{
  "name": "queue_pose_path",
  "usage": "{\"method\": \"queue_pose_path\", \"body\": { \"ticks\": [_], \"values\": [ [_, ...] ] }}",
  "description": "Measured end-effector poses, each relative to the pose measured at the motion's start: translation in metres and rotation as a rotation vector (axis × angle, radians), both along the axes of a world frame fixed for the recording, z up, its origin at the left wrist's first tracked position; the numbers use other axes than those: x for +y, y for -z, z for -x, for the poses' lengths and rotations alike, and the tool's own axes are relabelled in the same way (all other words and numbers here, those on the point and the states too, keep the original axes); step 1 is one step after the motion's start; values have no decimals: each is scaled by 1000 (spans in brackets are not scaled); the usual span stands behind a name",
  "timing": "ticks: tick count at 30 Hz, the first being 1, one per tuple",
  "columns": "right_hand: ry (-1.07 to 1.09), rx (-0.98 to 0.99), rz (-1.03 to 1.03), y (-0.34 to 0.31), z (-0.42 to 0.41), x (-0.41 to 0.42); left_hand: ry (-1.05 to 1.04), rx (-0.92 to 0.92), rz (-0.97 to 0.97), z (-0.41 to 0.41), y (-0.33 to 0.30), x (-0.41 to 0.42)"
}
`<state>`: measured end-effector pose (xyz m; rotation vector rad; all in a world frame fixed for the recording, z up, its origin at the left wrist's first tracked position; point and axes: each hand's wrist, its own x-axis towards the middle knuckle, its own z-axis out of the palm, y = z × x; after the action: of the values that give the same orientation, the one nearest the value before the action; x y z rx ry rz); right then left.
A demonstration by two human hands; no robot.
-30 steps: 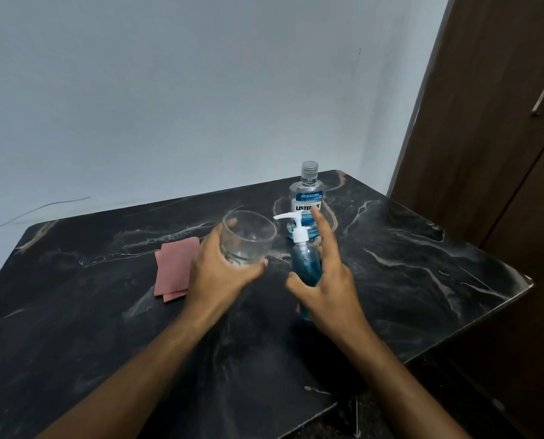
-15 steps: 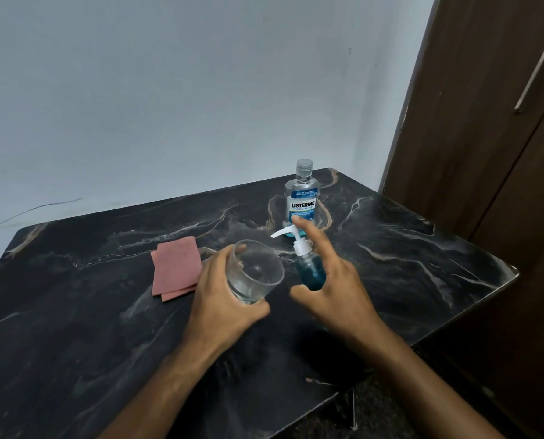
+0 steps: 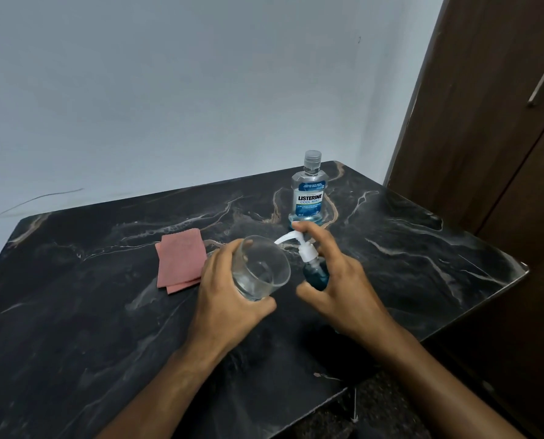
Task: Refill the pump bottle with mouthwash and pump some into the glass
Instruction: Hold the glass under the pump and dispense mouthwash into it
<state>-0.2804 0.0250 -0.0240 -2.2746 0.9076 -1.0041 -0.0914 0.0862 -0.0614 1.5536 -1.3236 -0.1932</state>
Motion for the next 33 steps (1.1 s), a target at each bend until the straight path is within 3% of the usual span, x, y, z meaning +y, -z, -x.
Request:
{"method": "queue_pose_path", "body": {
  "ticks": [33],
  "values": [
    [136,210,155,1,-3,-3,12,47,-5,3,1,-2]
  ]
}}
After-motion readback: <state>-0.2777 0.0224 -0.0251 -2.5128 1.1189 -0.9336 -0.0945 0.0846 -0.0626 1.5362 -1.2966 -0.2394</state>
